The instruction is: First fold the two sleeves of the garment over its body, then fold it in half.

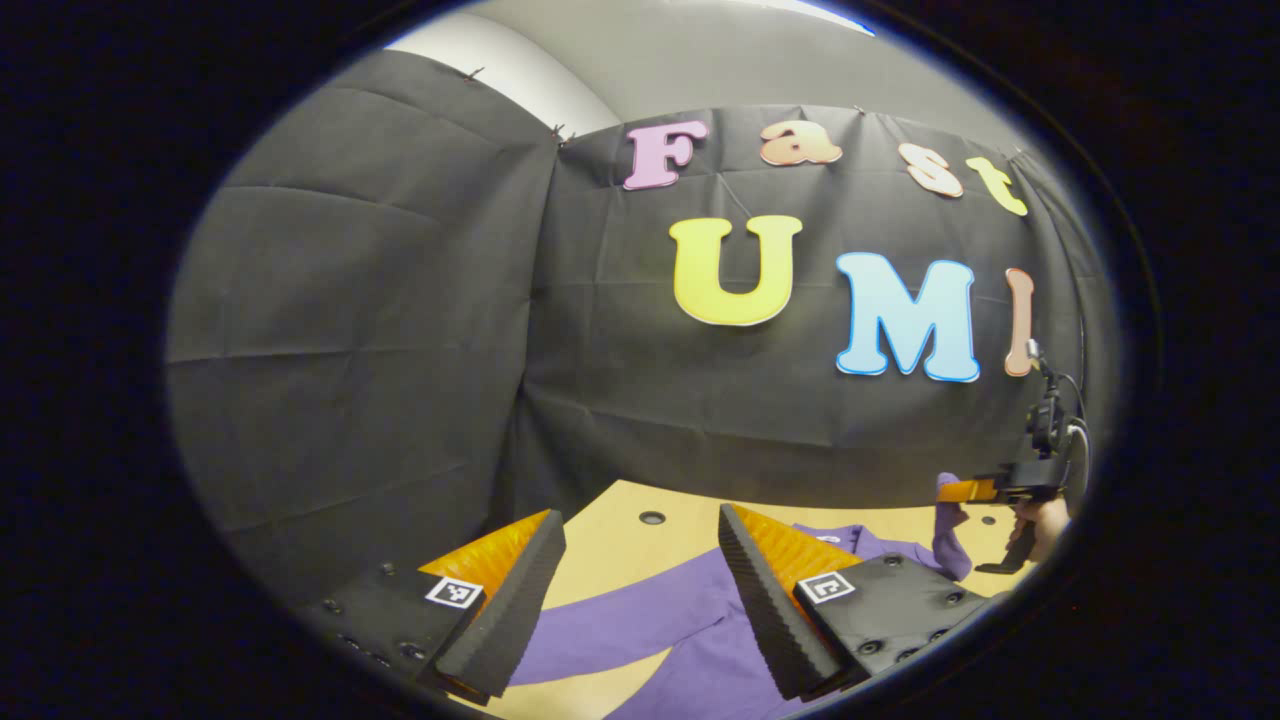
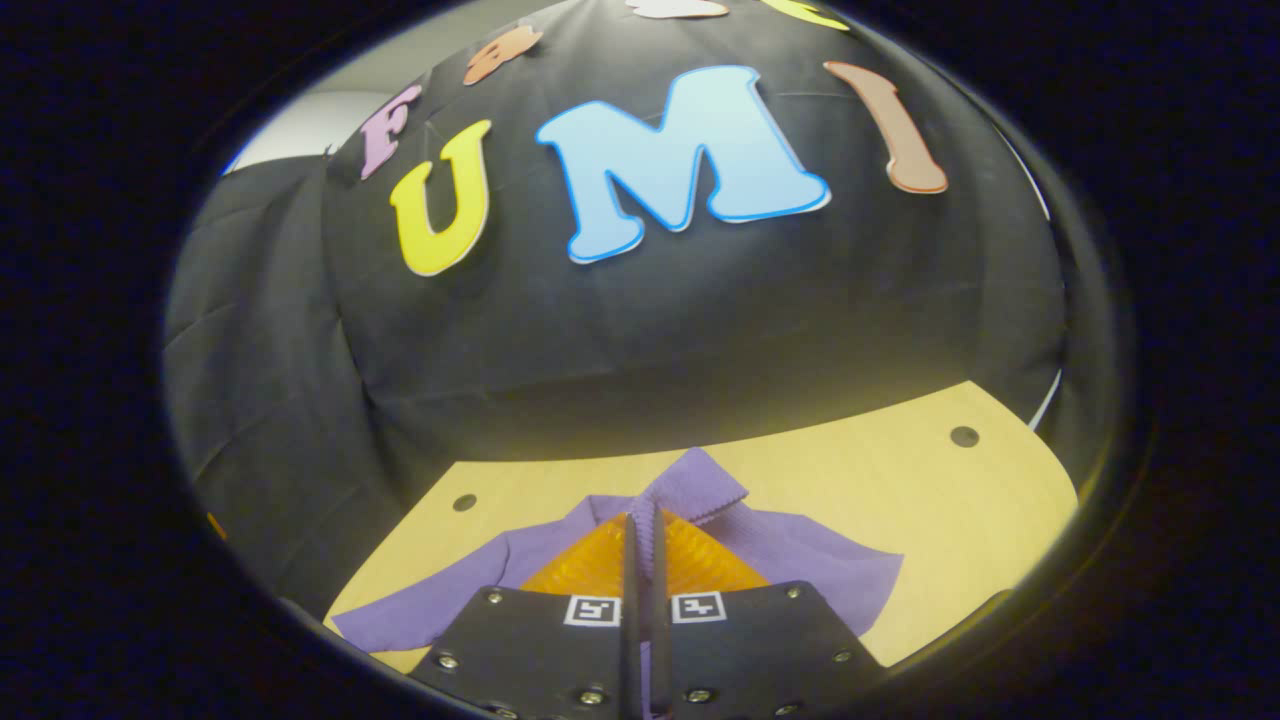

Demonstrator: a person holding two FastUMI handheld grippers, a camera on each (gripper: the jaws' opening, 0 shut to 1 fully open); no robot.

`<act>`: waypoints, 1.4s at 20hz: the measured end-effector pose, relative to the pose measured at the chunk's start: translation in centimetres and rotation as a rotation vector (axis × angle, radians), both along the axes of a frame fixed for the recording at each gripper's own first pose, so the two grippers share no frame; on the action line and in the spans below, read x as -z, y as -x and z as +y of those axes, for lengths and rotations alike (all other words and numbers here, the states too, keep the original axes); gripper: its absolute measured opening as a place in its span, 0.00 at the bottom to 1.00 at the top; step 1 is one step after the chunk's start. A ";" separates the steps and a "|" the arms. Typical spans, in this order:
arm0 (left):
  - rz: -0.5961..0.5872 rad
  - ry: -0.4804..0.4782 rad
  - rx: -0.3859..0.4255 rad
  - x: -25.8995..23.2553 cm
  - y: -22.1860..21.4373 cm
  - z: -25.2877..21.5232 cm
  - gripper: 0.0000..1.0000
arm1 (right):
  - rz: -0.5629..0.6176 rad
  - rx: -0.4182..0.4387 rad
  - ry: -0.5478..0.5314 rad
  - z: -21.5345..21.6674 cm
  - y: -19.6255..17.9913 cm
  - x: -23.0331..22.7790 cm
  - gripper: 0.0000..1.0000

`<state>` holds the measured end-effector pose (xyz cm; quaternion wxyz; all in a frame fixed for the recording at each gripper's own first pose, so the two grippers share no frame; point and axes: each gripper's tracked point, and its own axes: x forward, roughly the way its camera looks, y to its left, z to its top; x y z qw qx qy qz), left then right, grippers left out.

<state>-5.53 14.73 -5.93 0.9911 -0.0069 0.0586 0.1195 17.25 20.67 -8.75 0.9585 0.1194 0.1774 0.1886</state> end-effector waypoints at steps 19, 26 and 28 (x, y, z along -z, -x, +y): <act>0.089 0.031 -0.138 3.9 5.5 7.7 0.99 | 0.155 -0.185 0.268 14.9 0.7 12.4 0.09; 0.109 0.042 -0.146 5.7 5.5 8.9 0.99 | 0.078 -0.196 0.277 15.0 2.4 9.3 0.95; 0.121 0.054 -0.157 6.9 5.3 9.3 0.99 | 0.052 -0.194 0.259 14.6 3.2 7.8 0.95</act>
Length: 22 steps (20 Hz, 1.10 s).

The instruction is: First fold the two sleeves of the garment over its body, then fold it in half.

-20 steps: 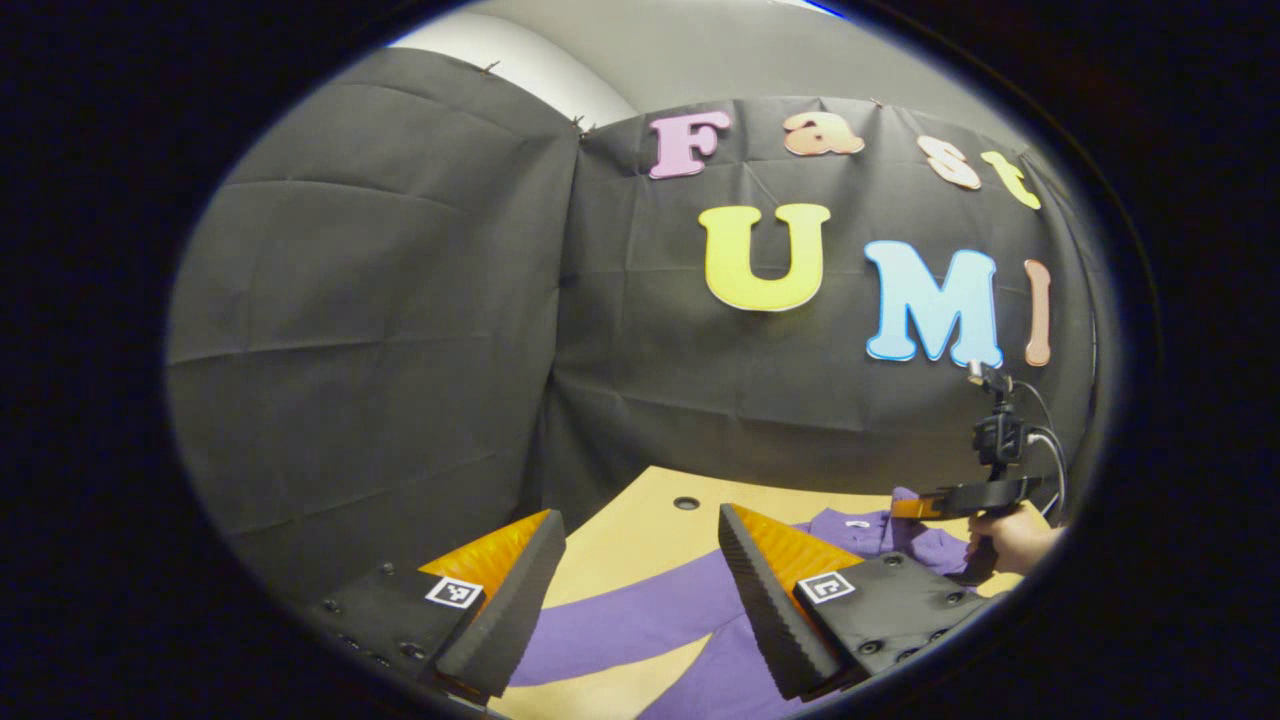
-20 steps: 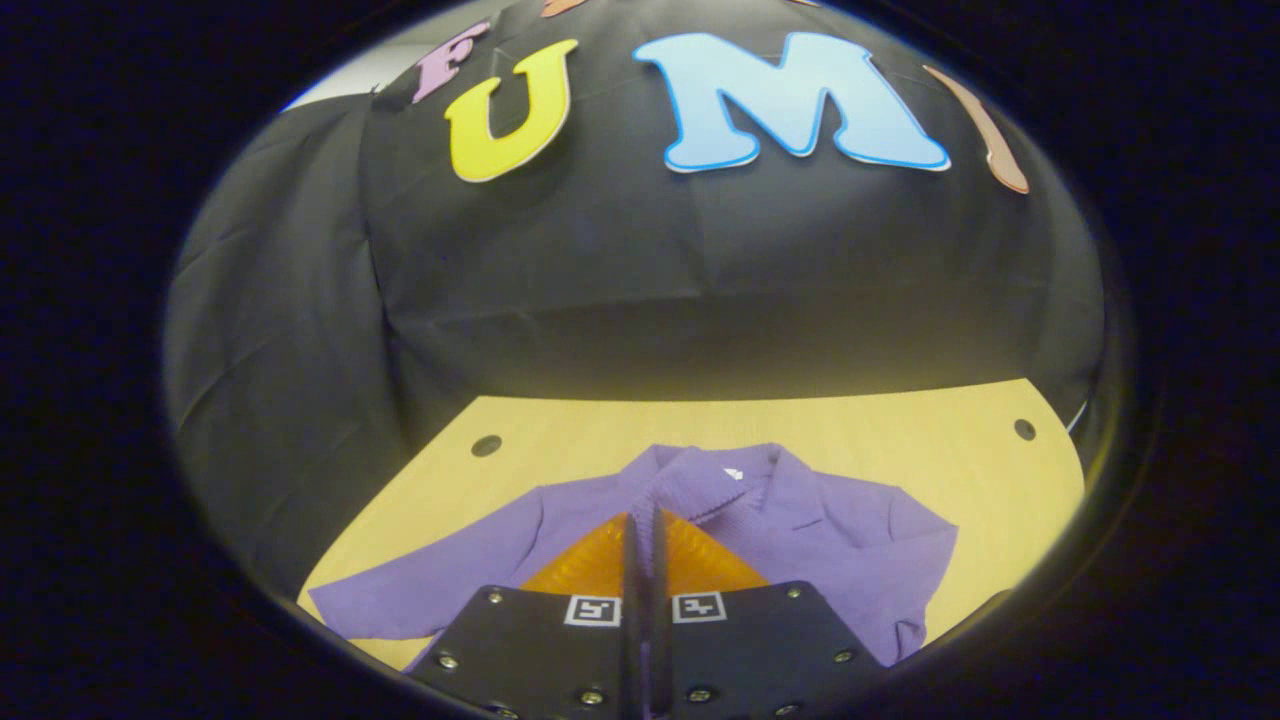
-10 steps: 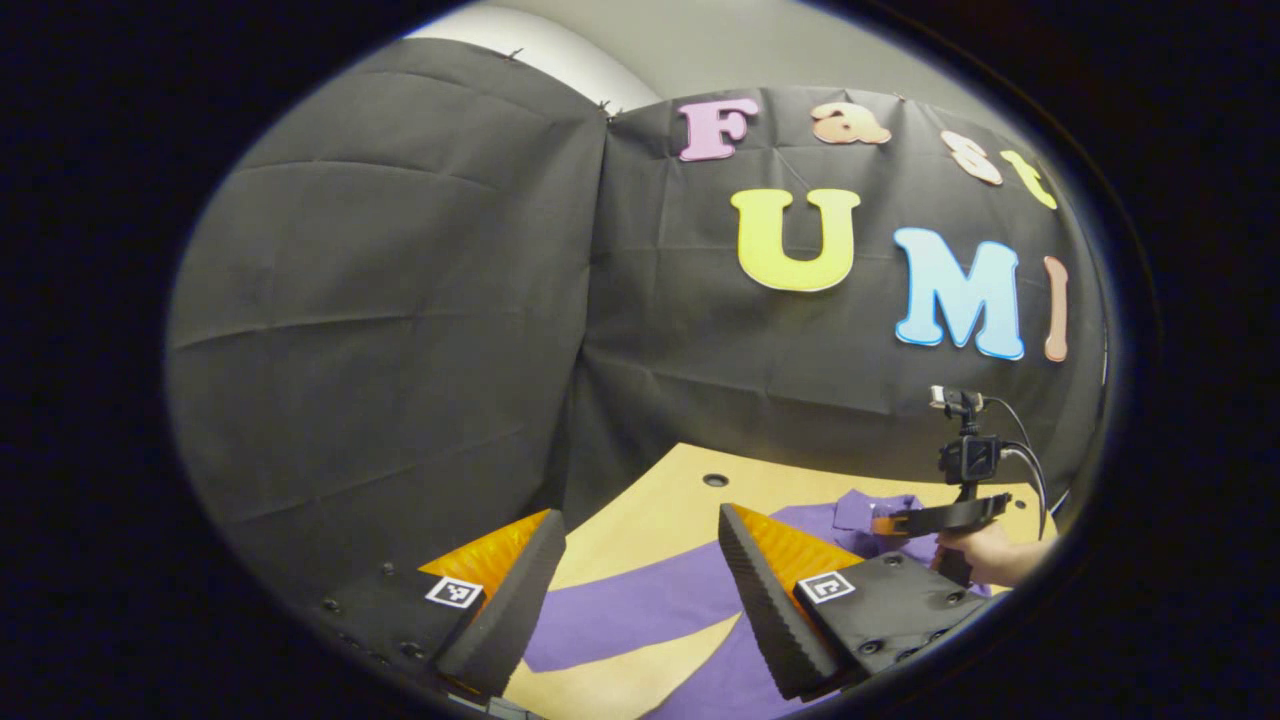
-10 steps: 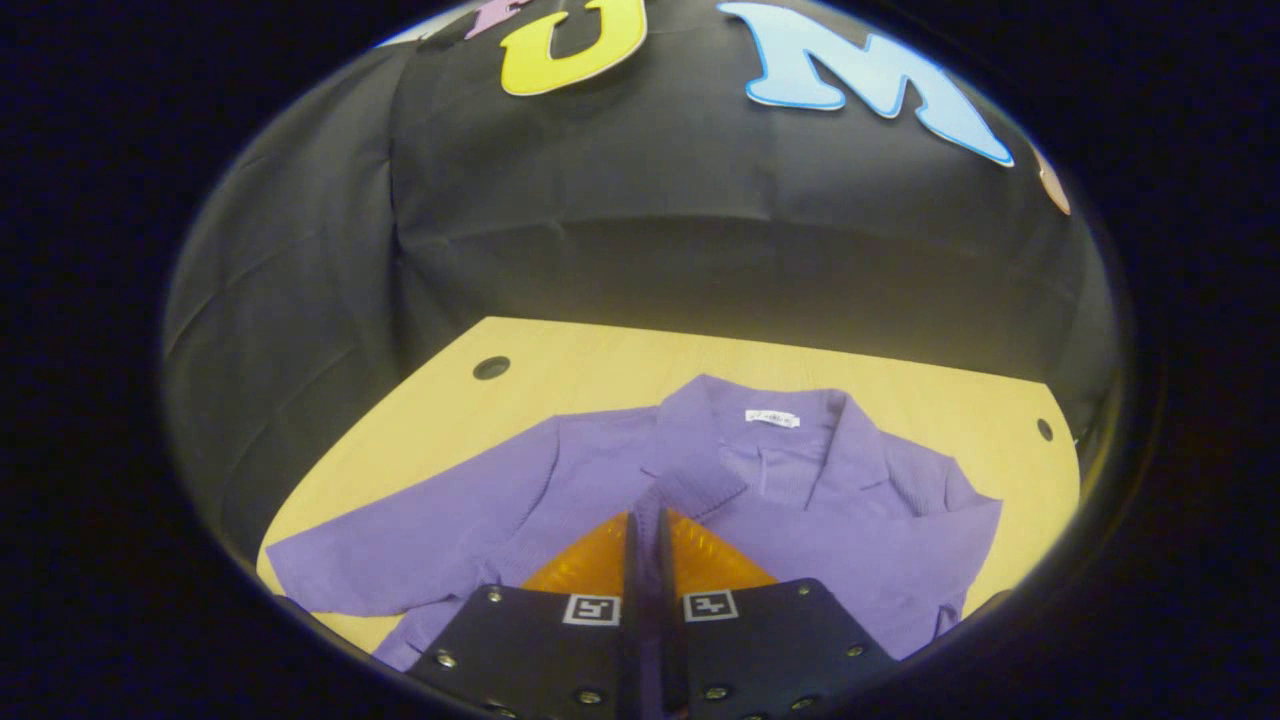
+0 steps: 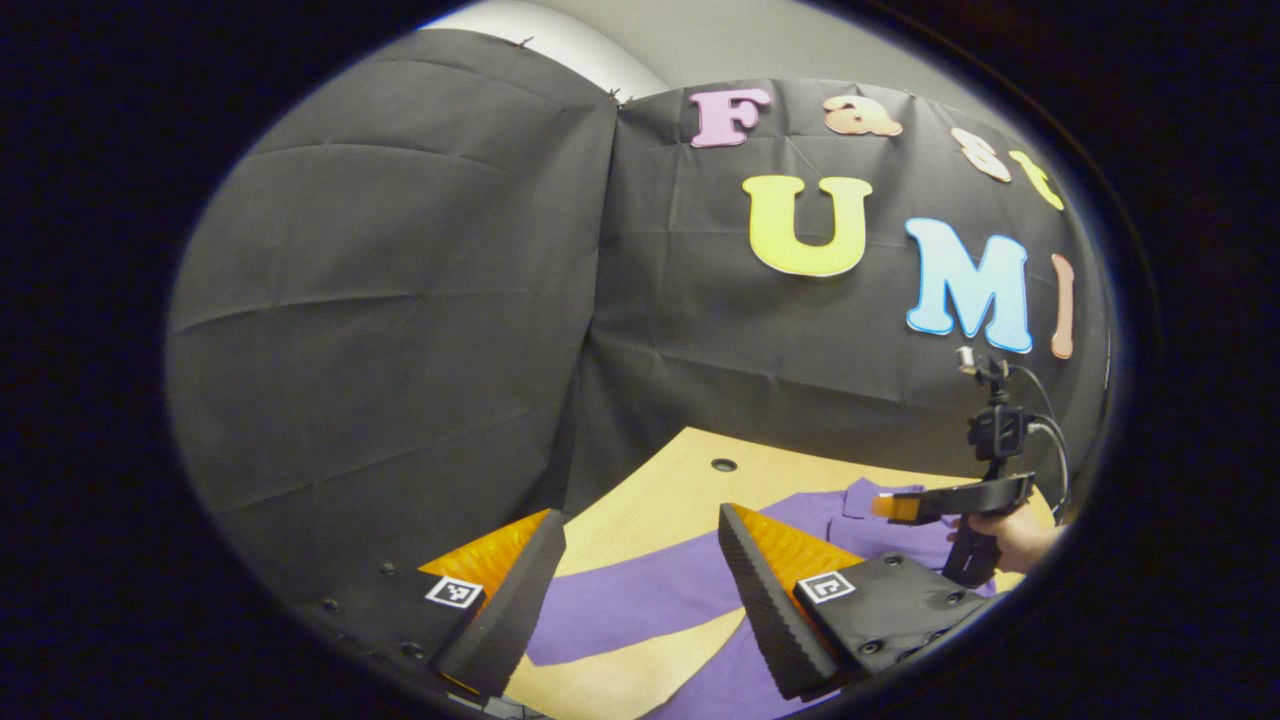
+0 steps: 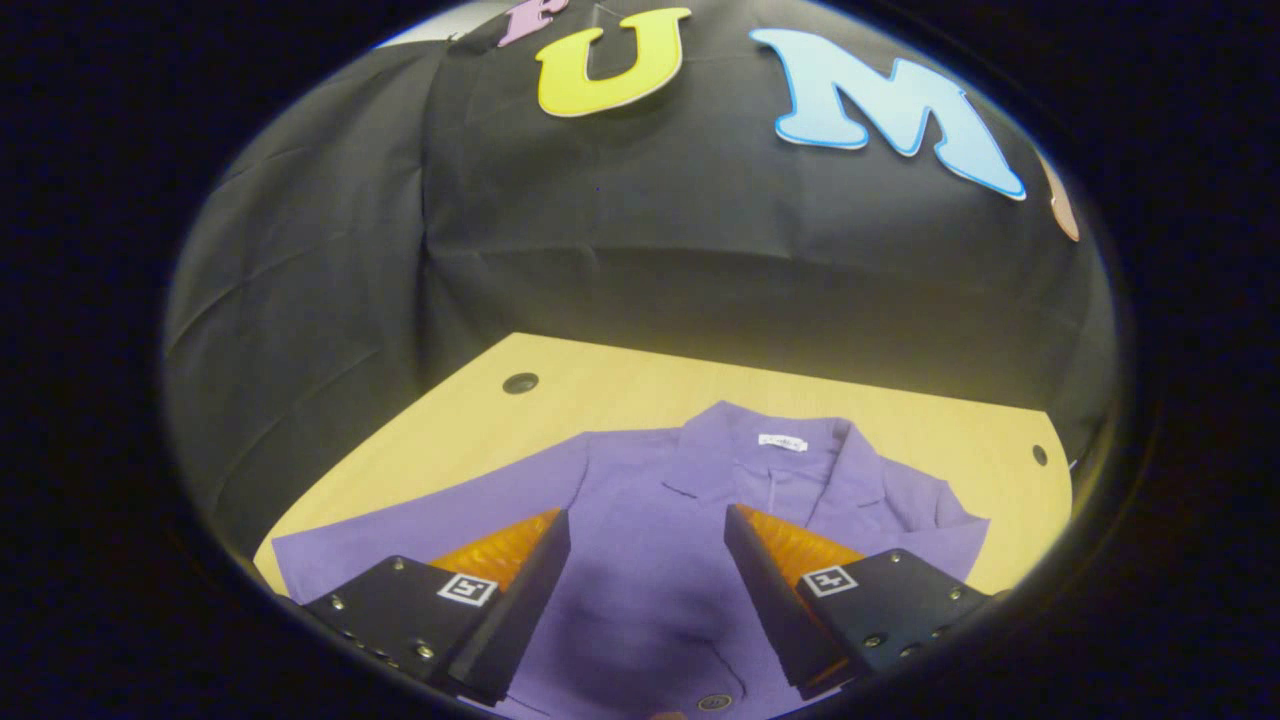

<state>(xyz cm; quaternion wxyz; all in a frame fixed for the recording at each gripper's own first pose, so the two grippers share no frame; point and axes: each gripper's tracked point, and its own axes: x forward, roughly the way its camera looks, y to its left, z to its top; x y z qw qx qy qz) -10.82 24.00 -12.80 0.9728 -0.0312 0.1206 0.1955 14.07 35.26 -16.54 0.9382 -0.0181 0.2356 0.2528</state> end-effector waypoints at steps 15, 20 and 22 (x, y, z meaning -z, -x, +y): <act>0.257 0.195 -0.254 14.7 0.2 9.8 0.99 | -0.208 0.104 -0.051 -9.1 10.8 -10.7 0.94; 0.372 0.229 -0.338 19.3 1.3 11.7 0.99 | -0.169 0.117 -0.022 -10.8 13.0 -9.1 0.94; 0.425 0.273 -0.356 21.3 1.9 11.7 1.00 | -0.151 0.117 -0.017 -11.2 13.5 -8.6 0.94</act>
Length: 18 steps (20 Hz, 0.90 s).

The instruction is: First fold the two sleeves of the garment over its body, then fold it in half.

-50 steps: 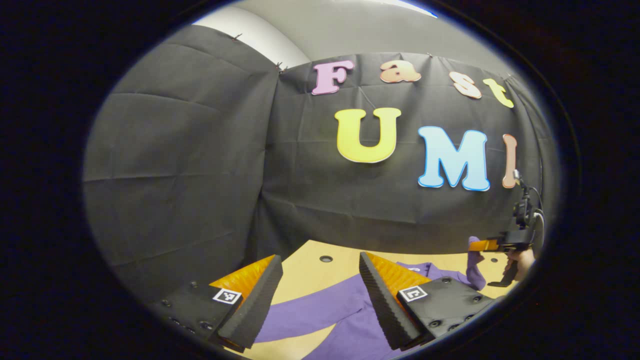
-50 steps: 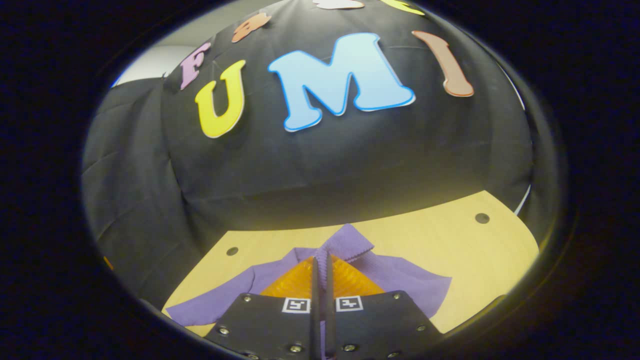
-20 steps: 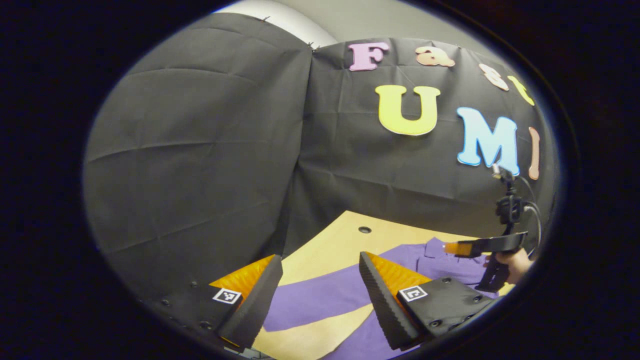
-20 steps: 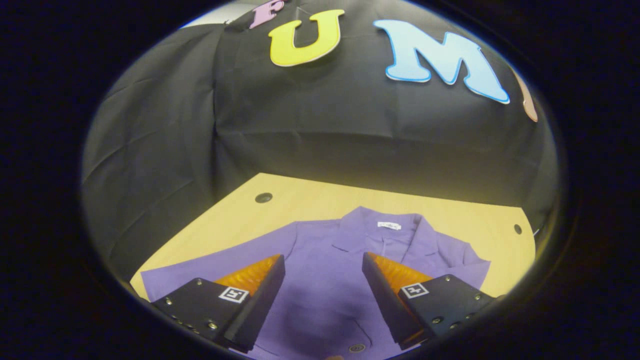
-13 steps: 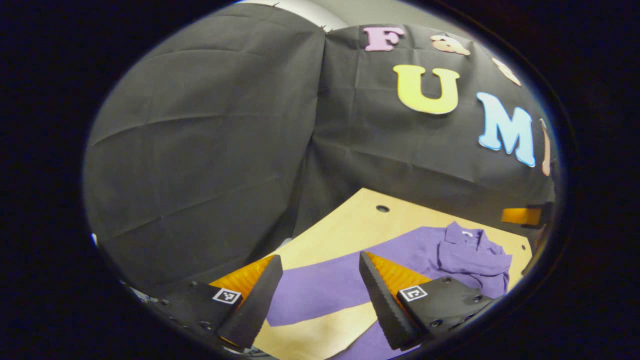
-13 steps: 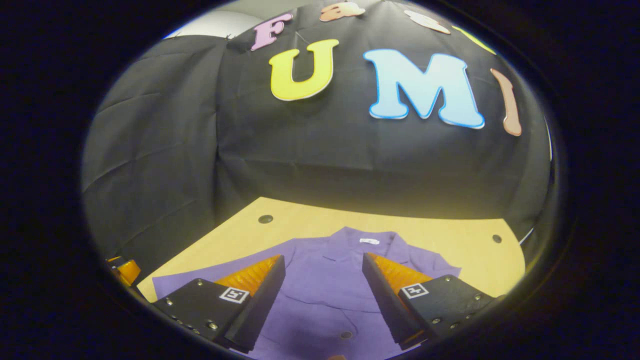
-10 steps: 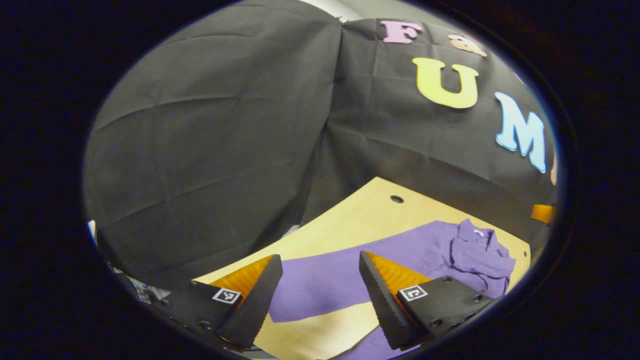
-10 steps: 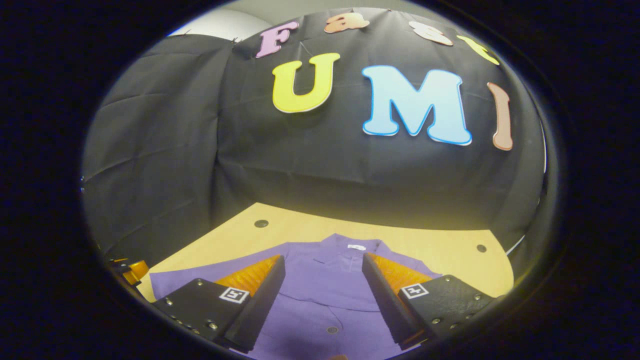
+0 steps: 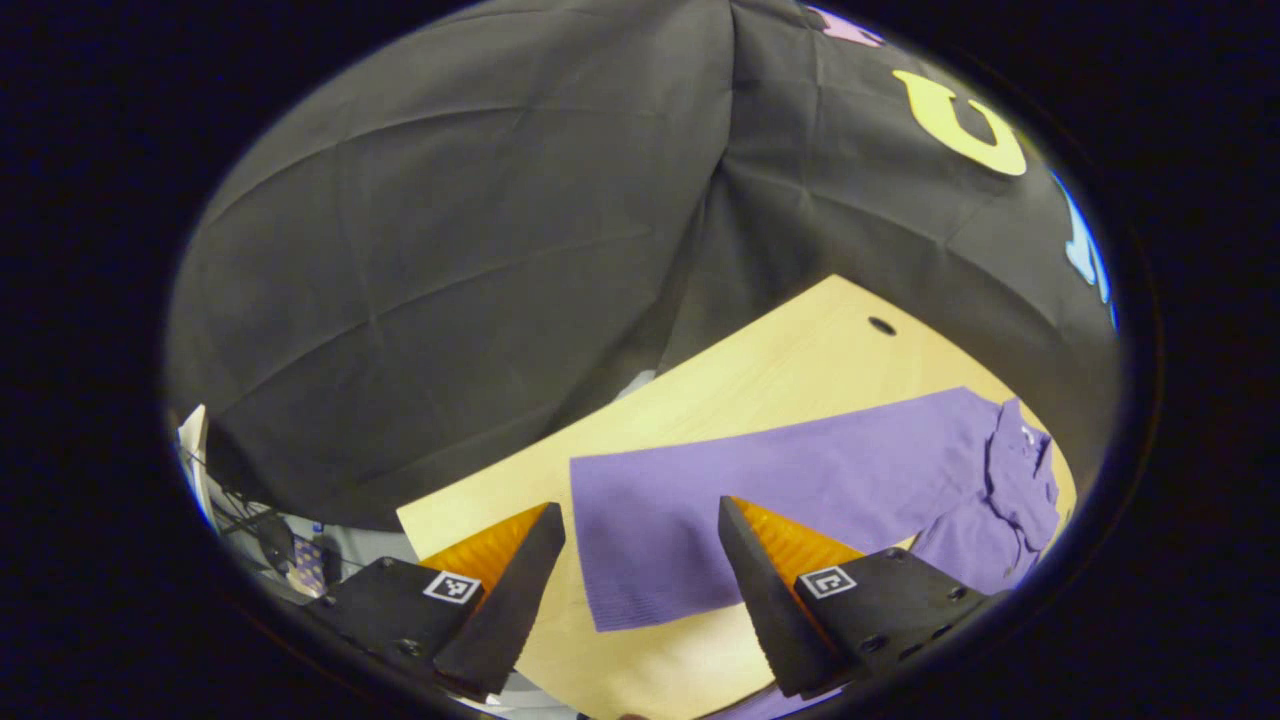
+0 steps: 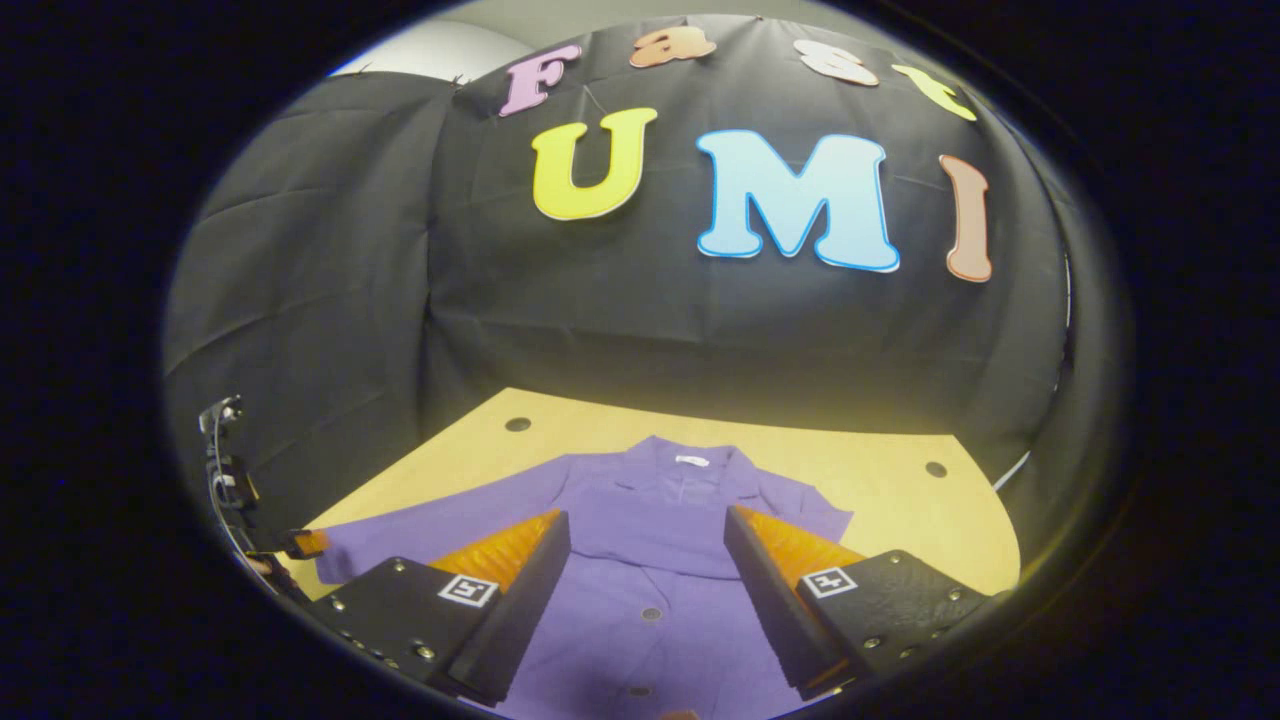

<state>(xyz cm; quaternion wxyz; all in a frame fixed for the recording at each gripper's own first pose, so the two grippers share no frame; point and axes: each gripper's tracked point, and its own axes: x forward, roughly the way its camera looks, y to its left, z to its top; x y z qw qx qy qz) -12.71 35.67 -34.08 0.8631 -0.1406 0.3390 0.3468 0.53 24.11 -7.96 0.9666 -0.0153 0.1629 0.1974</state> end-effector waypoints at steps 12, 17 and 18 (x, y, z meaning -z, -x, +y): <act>0.104 -0.022 0.055 0.9 -0.2 -0.6 0.94 | 0.074 -0.049 -0.040 0.7 1.0 1.5 0.94; 0.092 -0.032 0.063 0.9 -1.0 -1.0 0.72 | 0.087 -0.045 -0.060 -0.2 0.8 1.8 0.94; 0.069 -0.024 0.078 0.8 -1.3 -1.2 0.67 | 0.090 -0.039 -0.063 -0.7 0.8 1.9 0.94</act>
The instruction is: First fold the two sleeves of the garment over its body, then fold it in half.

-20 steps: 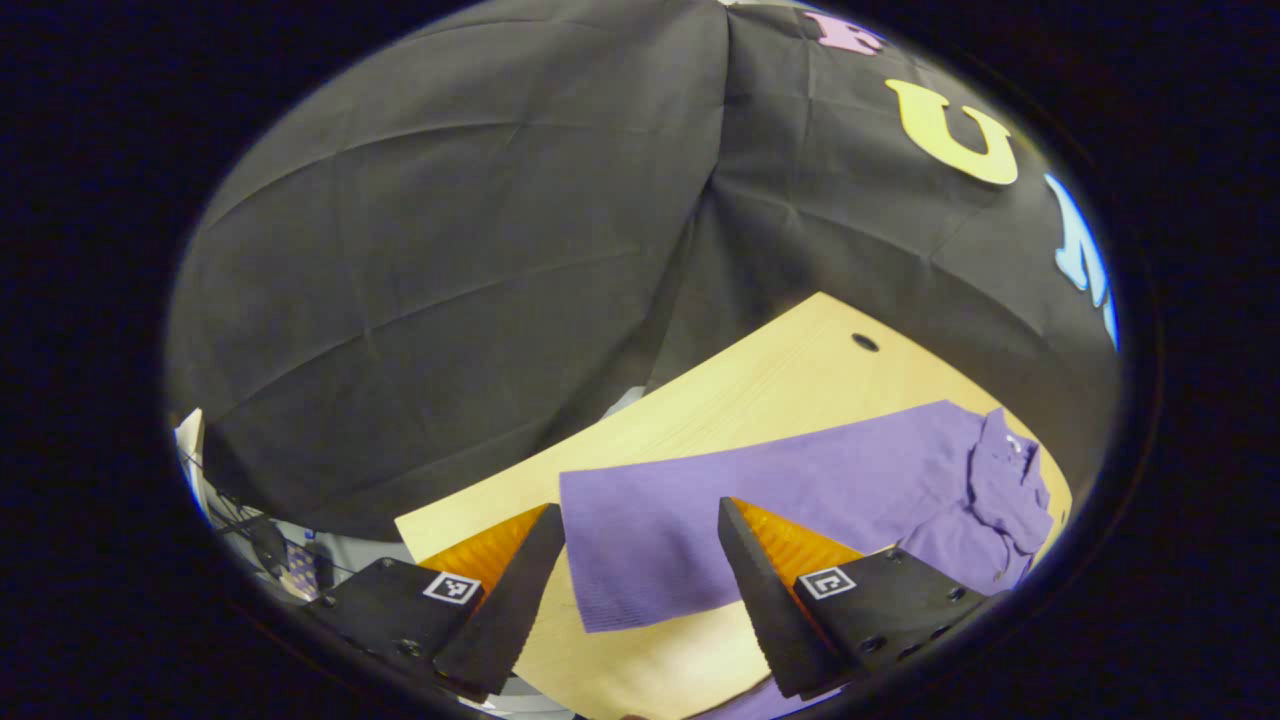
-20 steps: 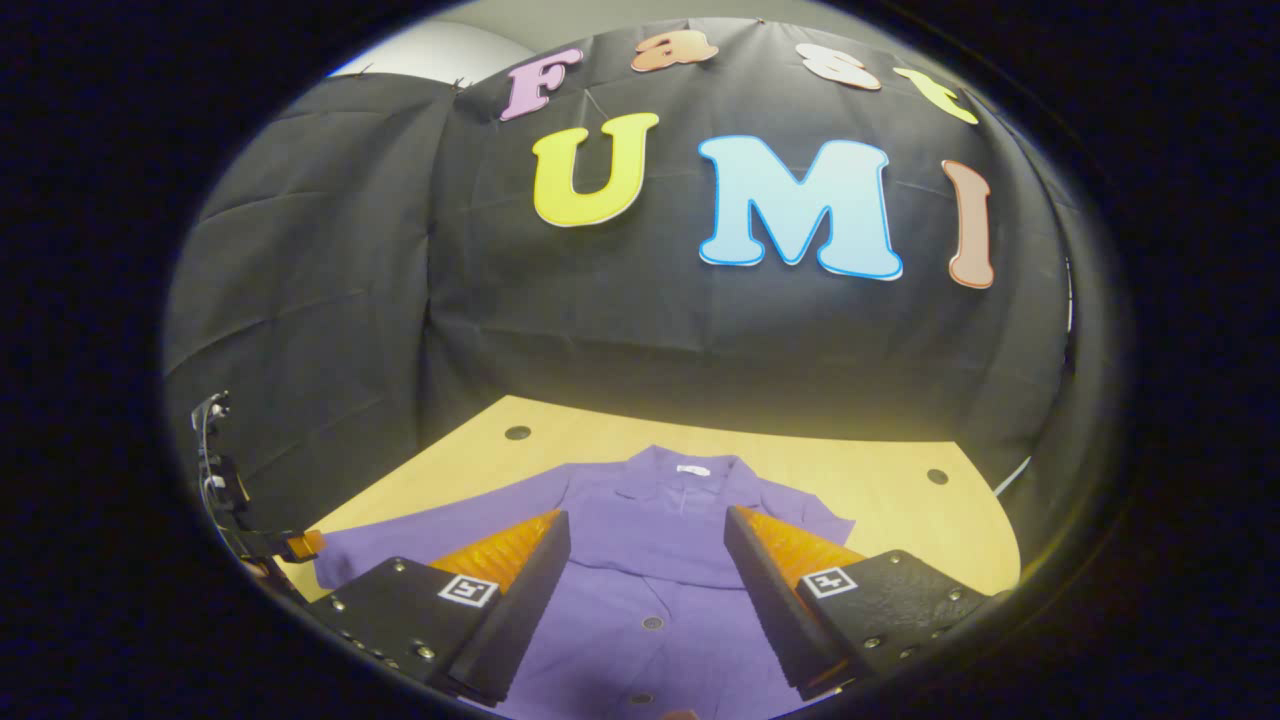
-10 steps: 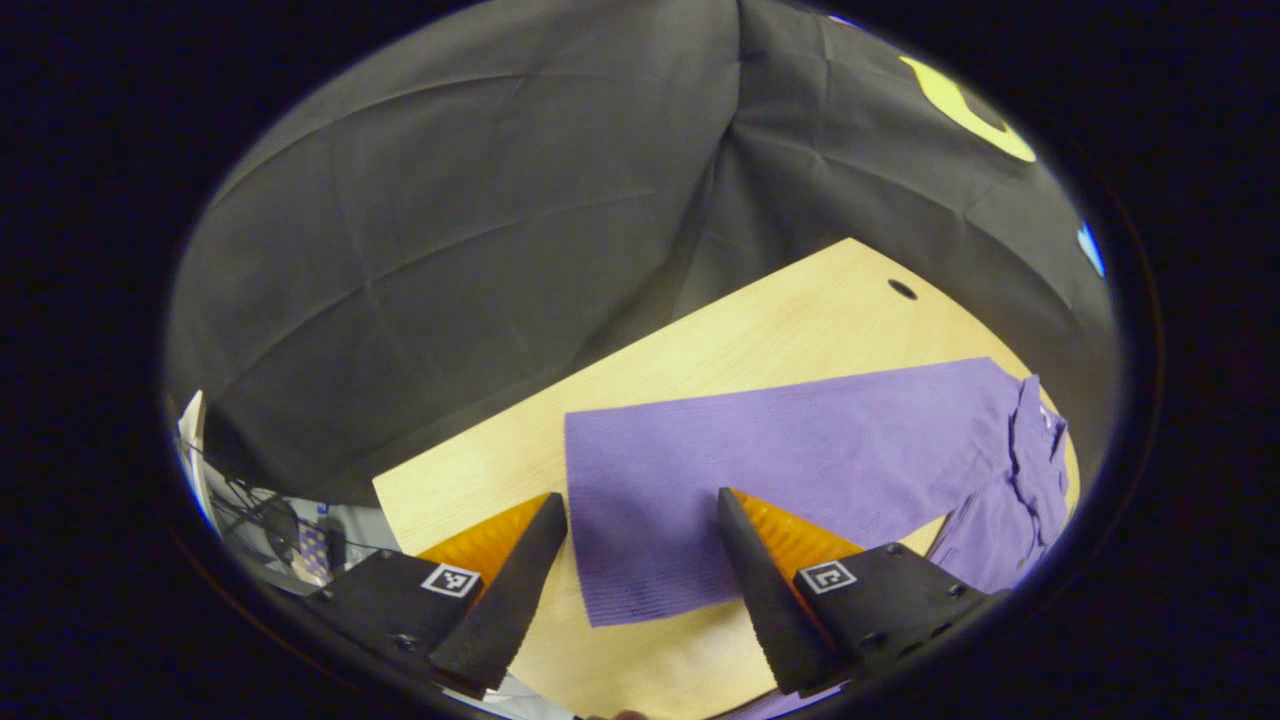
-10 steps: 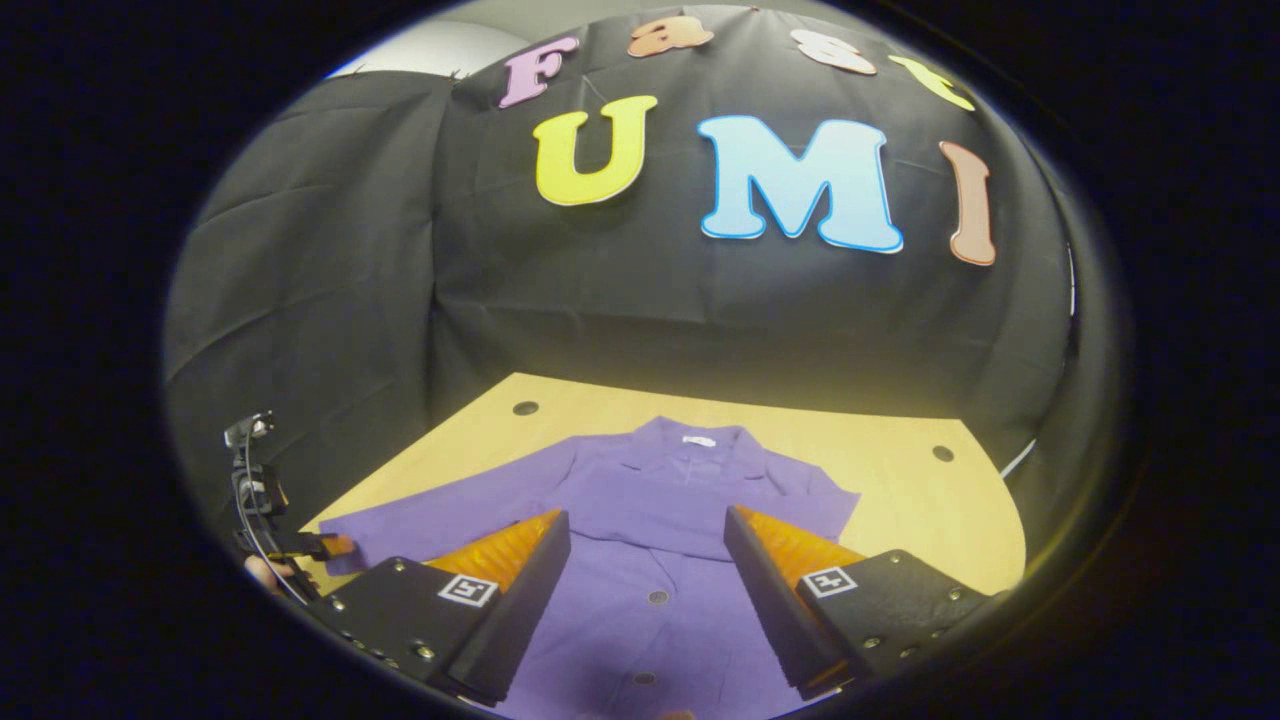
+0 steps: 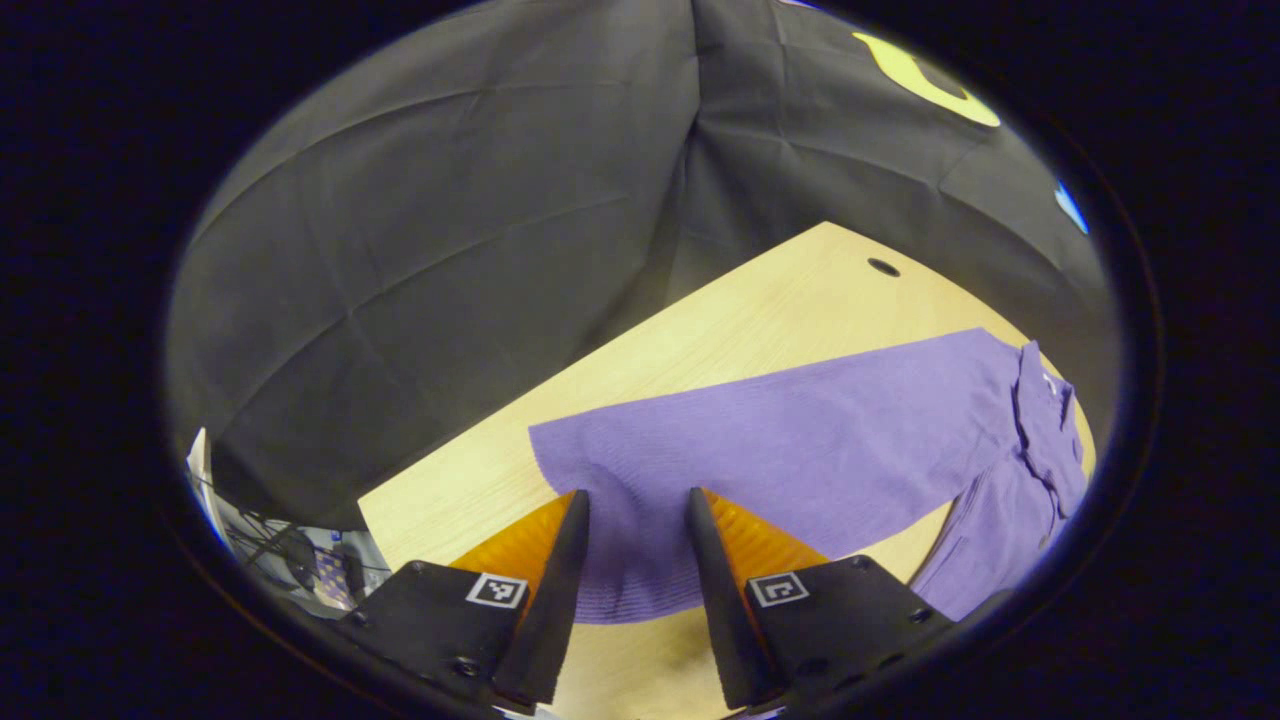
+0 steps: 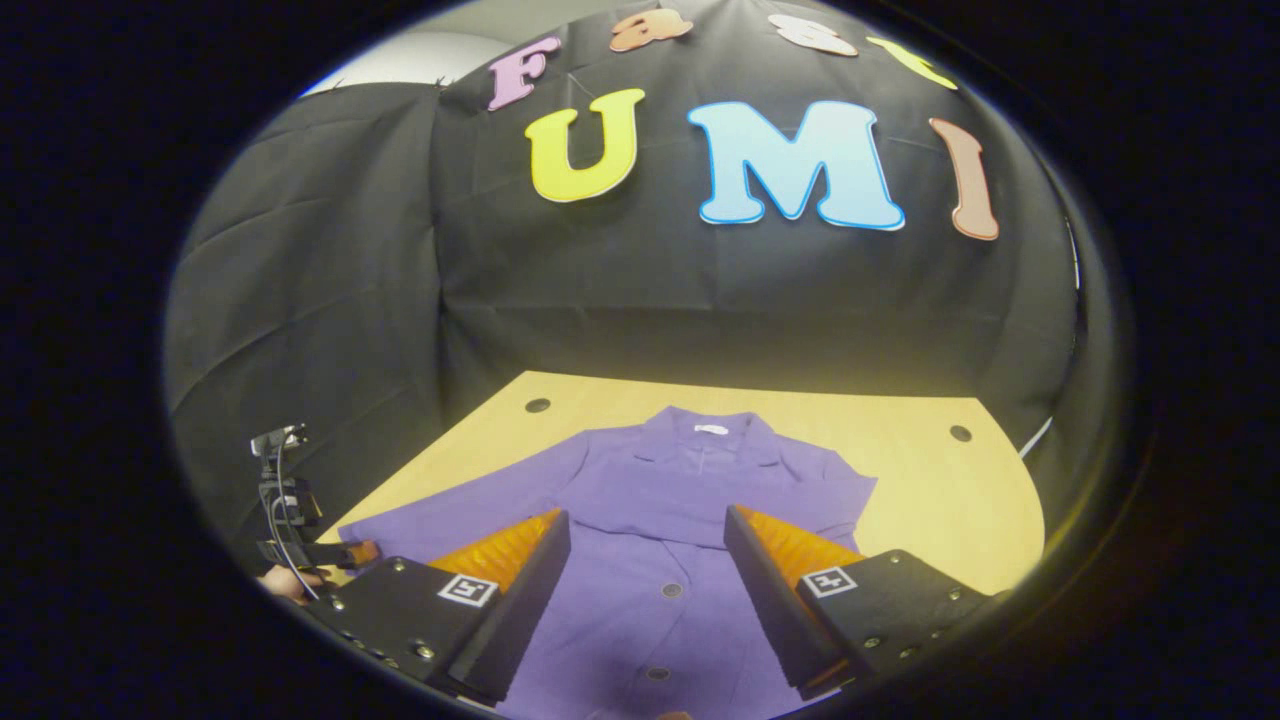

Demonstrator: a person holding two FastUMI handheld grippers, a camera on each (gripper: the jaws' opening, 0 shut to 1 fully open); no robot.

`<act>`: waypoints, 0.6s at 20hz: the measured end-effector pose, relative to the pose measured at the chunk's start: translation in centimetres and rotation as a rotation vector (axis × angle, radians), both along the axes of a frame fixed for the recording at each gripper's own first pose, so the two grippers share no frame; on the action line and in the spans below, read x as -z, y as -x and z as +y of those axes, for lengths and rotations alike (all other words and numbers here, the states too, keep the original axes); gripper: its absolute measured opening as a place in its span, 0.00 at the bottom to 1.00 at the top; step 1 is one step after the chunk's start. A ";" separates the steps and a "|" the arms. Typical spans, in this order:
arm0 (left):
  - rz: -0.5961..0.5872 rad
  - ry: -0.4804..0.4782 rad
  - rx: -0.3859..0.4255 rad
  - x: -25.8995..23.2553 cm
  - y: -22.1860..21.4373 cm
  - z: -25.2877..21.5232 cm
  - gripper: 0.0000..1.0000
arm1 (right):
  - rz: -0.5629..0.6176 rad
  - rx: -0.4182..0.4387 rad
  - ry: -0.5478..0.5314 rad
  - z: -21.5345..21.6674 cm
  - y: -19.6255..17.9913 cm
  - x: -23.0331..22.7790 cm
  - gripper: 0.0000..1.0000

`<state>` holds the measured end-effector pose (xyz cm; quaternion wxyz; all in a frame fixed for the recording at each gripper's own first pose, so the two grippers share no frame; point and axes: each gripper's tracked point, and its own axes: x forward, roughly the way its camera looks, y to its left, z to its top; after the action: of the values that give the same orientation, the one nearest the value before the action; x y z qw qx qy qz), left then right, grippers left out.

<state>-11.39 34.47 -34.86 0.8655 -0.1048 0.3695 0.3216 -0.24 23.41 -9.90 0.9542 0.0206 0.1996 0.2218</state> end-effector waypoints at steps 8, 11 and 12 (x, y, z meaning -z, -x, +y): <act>-0.056 0.043 -0.022 -0.4 -1.1 -1.0 0.07 | 0.028 0.108 -0.018 -6.1 -0.1 1.1 0.95; -0.143 0.088 -0.026 -3.1 -2.7 -2.0 0.07 | 0.033 0.154 -0.007 -8.8 -0.1 1.6 0.94; -0.169 0.095 -0.015 -4.1 -3.4 -2.4 0.07 | 0.039 0.167 -0.007 -9.5 -0.1 1.8 0.94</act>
<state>-7.99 32.09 -30.80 0.8851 -0.1751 0.3092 0.3004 -0.12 13.86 -11.68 0.9653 0.0449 0.2147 0.1417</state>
